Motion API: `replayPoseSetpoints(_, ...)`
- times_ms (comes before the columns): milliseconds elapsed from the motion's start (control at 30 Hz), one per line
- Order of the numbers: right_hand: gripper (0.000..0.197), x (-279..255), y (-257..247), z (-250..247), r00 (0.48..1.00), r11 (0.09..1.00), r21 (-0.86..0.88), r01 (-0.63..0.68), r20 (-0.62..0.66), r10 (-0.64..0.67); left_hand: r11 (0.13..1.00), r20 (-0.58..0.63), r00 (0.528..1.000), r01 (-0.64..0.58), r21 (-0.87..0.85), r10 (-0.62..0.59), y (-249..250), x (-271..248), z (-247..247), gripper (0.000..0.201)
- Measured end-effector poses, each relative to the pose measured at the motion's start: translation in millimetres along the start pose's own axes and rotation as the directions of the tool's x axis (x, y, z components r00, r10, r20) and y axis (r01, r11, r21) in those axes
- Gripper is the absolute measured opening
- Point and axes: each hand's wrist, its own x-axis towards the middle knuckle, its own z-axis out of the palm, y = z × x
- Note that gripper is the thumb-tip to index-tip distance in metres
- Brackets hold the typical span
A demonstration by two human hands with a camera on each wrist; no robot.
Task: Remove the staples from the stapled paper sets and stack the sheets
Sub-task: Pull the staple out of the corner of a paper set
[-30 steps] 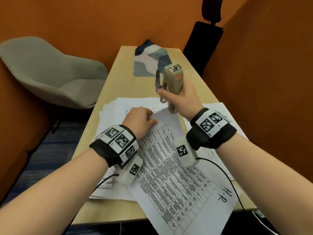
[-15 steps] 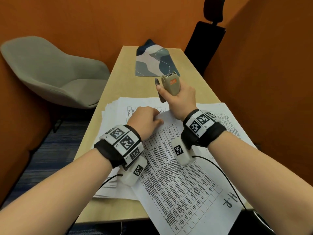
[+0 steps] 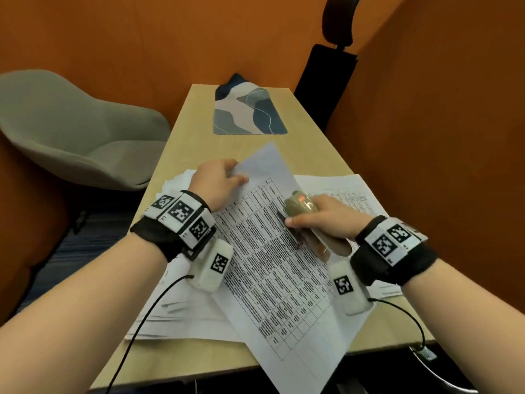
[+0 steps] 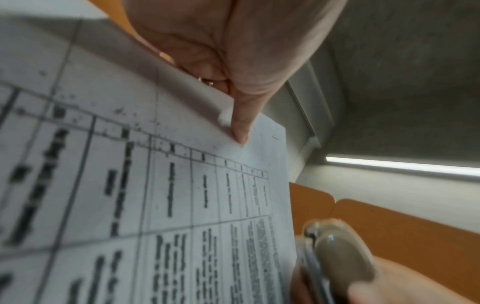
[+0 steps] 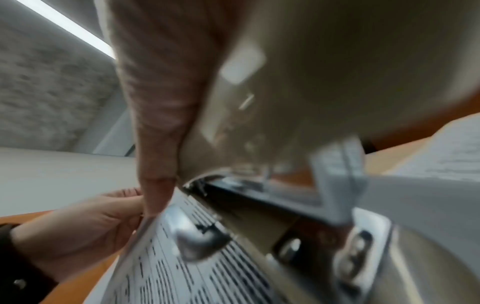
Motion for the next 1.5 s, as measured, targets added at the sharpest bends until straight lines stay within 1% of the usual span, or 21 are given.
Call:
replayPoseSetpoints(67, 0.02, -1.1, 10.1, -1.1, 0.997, 0.998, 0.067, 0.008, -0.073, -0.003, 1.0, -0.07, 0.998, -0.005, -0.002, 0.005, 2.9, 7.2, -1.9, 0.041)
replayPoseSetpoints(167, 0.02, -7.4, 11.3, -17.9, 0.954, 0.963, 0.258, 0.084, -0.301, -0.003, 0.996, -0.222, 0.974, 0.056, 0.065, -0.04, 10.9, 14.5, 3.5, 0.027)
replayPoseSetpoints(200, 0.018, -8.6, 12.0, -25.7, 0.932, 0.948, 0.304, 0.098, -0.363, 0.02, 0.993, -0.253, 0.964, 0.1, 0.07, -0.079, 12.5, 15.9, 7.5, 0.036)
replayPoseSetpoints(267, 0.013, -7.3, 17.0, -43.4, 0.895, 0.913, 0.398, 0.091, -0.435, 0.1, 0.981, -0.272, 0.942, 0.192, -0.04, -0.196, 14.1, 16.1, 19.5, 0.067)
replayPoseSetpoints(333, 0.013, -3.6, 27.7, -59.8, 0.855, 0.867, 0.492, 0.081, -0.481, 0.193, 0.929, -0.205, 0.932, 0.236, -0.285, -0.3, 13.3, 16.7, 35.7, 0.088)
replayPoseSetpoints(400, 0.013, 1.0, 42.2, -72.9, 0.821, 0.821, 0.568, 0.047, -0.491, 0.293, 0.828, -0.04, 0.945, 0.262, -0.495, -0.323, 15.0, 17.5, 57.0, 0.094)
replayPoseSetpoints(433, 0.014, 4.1, 50.4, -78.4, 0.807, 0.805, 0.593, 0.013, -0.482, 0.343, 0.799, 0.052, 0.952, 0.283, -0.531, -0.303, 18.9, 16.9, 67.3, 0.095)
replayPoseSetpoints(500, 0.027, 12.9, 68.9, -87.8, 0.774, 0.777, 0.626, -0.072, -0.456, 0.439, 0.843, 0.172, 0.956, 0.293, -0.451, -0.24, 28.4, 19.8, 91.0, 0.093)
replayPoseSetpoints(567, 0.05, 21.8, 86.7, -94.3, 0.733, 0.76, 0.626, -0.175, -0.433, 0.525, 0.919, 0.241, 0.947, 0.279, -0.278, -0.214, 38.2, 22.9, 114.8, 0.086)
replayPoseSetpoints(633, 0.064, 30.1, 104.8, -97.5, 0.702, 0.774, 0.557, -0.3, -0.42, 0.575, 0.948, 0.342, 0.907, 0.298, -0.114, -0.244, 46.4, 26.2, 134.7, 0.077)
replayPoseSetpoints(700, 0.07, 35.9, 116.5, -96.9, 0.699, 0.785, 0.464, -0.411, -0.393, 0.598, 0.958, 0.401, 0.871, 0.279, 0.071, -0.284, 50.9, 28.6, 146.9, 0.06)
replayPoseSetpoints(800, 0.073, 39.8, 116.7, -88.1, 0.713, 0.794, 0.355, -0.493, -0.359, 0.603, 0.949, 0.439, 0.856, 0.169, 0.265, -0.275, 55.0, 27.6, 157.9, 0.011)
replayPoseSetpoints(867, 0.07, 45.3, 119.1, -82.4, 0.726, 0.802, 0.286, -0.525, -0.341, 0.597, 0.942, 0.445, 0.854, 0.141, 0.304, -0.271, 55.2, 26.7, 165.8, 0.016)
replayPoseSetpoints(967, 0.064, 52.3, 124.4, -80.5, 0.729, 0.803, 0.241, -0.546, -0.336, 0.596, 0.955, 0.432, 0.856, 0.213, 0.206, -0.285, 58.1, 28.1, 174.2, 0.03)
replayPoseSetpoints(1067, 0.063, 53.4, 128.9, -83.8, 0.694, 0.778, 0.212, -0.592, -0.357, 0.625, 0.956, 0.456, 0.841, 0.269, 0.115, -0.291, 59.5, 32.3, 176.4, 0.035)
replayPoseSetpoints(1200, 0.067, 51.0, 130.5, -89.4, 0.68, 0.751, 0.178, -0.636, -0.33, 0.654, 0.948, 0.51, 0.812, 0.318, 0.021, -0.284, 63.2, 32.1, 172.1, 0.041)
replayPoseSetpoints(1267, 0.066, 51.1, 128.6, -91.6, 0.669, 0.741, 0.158, -0.652, -0.338, 0.661, 0.939, 0.503, 0.812, 0.343, 0.001, -0.297, 60.7, 31.0, 167.7, 0.033)
replayPoseSetpoints(1333, 0.063, 53.9, 123.7, -92.2, 0.661, 0.752, 0.115, -0.649, -0.404, 0.632, 0.923, 0.473, 0.827, 0.379, -0.067, -0.305, 60.0, 30.6, 156.3, 0.012)
replayPoseSetpoints(1400, 0.059, 60.2, 114.9, -92.0, 0.689, 0.78, 0.011, -0.626, -0.46, 0.56, 0.922, 0.413, 0.86, 0.371, -0.106, -0.299, 55.2, 34.5, 138.4, 0.038)
replayPoseSetpoints(1433, 0.053, 65.1, 107.6, -89.7, 0.726, 0.803, -0.049, -0.594, -0.463, 0.509, 0.923, 0.382, 0.871, 0.371, -0.103, -0.308, 51.1, 38.2, 128.2, 0.048)
replayPoseSetpoints(1500, 0.035, 71.3, 86.9, -79.5, 0.813, 0.84, -0.165, -0.517, -0.401, 0.421, 0.93, 0.31, 0.892, 0.363, -0.058, -0.329, 39.1, 45.6, 106.2, 0.055)
